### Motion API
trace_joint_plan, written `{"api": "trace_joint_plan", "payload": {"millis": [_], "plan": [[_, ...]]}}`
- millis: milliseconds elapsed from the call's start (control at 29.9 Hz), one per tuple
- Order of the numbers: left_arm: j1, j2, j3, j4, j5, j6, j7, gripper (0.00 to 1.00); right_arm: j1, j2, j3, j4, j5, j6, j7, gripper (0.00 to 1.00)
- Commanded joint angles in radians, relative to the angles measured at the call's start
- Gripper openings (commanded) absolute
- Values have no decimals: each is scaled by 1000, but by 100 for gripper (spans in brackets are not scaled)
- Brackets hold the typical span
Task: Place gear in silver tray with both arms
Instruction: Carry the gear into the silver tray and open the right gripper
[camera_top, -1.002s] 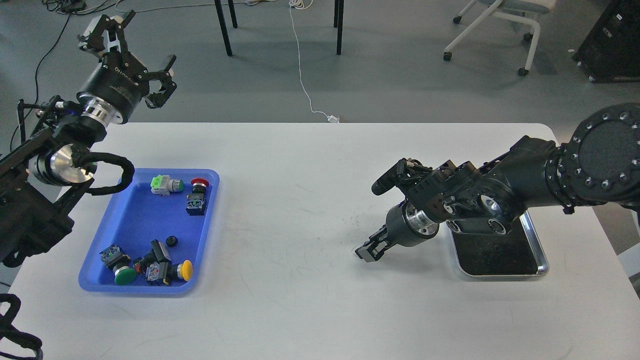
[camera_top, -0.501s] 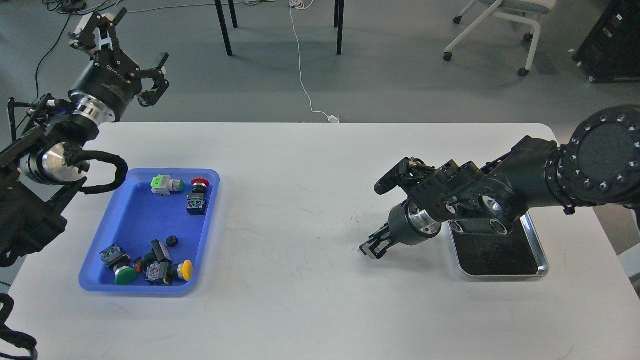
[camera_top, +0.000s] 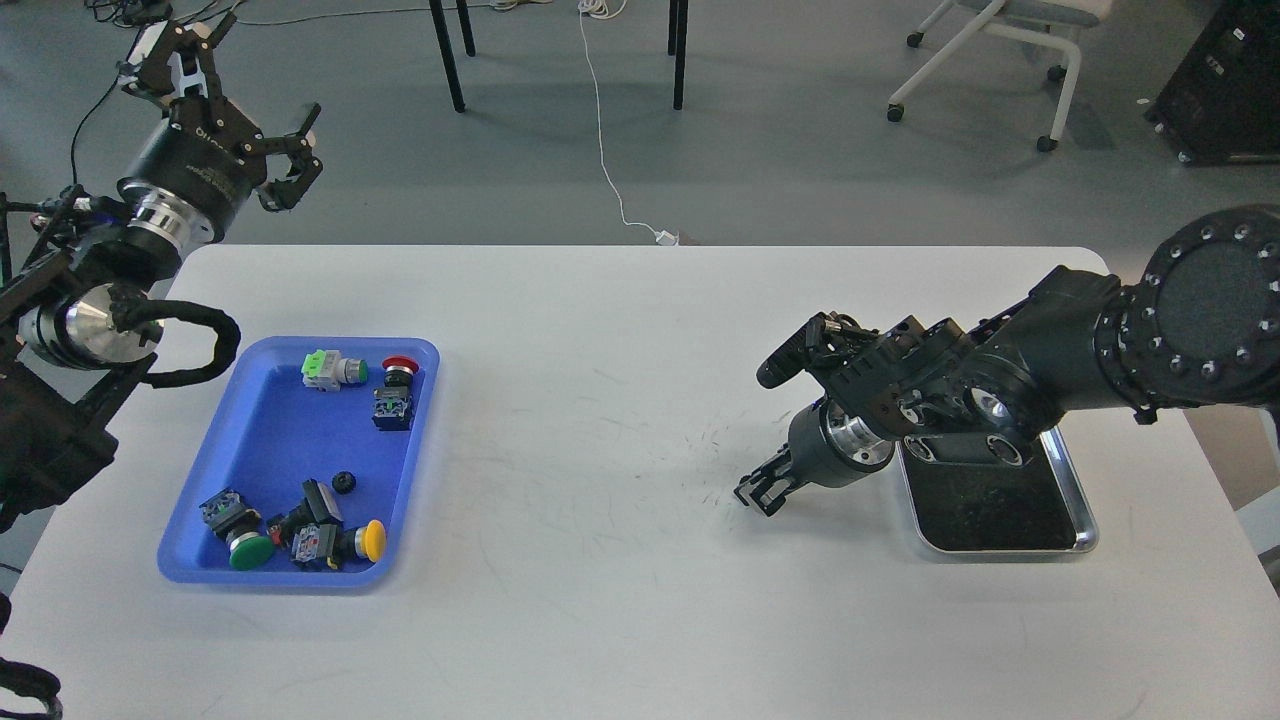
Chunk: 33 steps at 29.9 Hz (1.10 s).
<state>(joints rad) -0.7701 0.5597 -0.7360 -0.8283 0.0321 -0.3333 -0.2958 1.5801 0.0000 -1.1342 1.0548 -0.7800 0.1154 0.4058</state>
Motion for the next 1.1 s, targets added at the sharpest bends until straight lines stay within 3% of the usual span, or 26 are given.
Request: {"api": "trace_joint_plan", "payload": {"millis": [0, 200, 601, 835, 1069], "plan": [[0, -1, 1, 0, 0, 0, 0, 98, 43, 0, 2, 4, -4, 0, 1, 15], [0, 0, 3, 0, 2, 0, 0, 98, 123, -18, -3, 13, -67, 1, -5, 15], [0, -3, 6, 0, 2, -1, 1, 98, 124, -369, -81, 140, -272, -2, -13, 16], [0, -3, 10, 0, 3, -1, 1, 98, 91, -498, -128, 171, -349, -3, -12, 16], [-1, -4, 12, 0, 3, 2, 3, 98, 5, -523, -107, 137, -375, -23, -12, 17]]}}
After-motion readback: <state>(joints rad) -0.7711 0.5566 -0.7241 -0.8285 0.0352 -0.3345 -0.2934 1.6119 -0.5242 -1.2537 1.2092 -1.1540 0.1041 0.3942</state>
